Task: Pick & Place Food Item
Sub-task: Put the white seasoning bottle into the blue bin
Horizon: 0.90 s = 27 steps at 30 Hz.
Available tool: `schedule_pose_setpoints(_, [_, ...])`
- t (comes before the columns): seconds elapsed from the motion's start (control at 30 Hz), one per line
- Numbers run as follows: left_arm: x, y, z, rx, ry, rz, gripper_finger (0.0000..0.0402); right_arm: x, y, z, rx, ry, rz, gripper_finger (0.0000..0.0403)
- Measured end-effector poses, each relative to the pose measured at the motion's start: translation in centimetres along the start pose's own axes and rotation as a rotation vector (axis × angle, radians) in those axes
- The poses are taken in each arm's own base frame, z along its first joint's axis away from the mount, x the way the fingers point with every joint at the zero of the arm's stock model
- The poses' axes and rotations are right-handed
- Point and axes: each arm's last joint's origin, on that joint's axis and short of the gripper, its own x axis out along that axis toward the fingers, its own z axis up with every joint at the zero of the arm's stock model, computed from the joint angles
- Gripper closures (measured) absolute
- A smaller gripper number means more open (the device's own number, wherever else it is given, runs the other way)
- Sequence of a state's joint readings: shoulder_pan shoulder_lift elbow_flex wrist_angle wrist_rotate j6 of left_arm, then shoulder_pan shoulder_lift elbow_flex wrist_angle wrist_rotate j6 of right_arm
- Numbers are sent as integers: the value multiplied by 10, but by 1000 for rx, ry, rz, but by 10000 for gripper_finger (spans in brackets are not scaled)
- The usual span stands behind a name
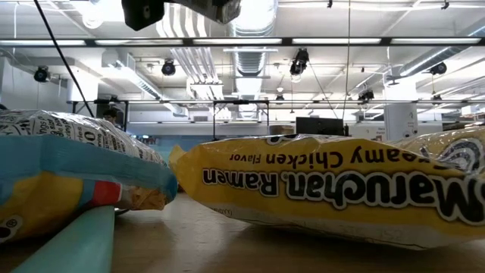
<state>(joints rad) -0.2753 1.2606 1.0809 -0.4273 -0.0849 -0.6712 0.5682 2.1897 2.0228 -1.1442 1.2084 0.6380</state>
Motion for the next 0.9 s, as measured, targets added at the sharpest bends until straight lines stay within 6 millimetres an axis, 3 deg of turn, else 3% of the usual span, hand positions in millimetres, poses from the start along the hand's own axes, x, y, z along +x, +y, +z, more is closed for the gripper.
schedule_pose_setpoints(0.47, [-13, 47, 41, -89, -14, 192, 210, -19, -30, -24, 107, 169, -35, 63])
schedule_pose_setpoints(0.67, [3, 67, 52, -119, 40, 198, 210, -24, -50, -28, 127, 176, -31, 63])
schedule_pose_setpoints(0.9, [21, 63, 78, -21, 108, 193, 210, -36, -93, -40, 251, 186, 94, 62])
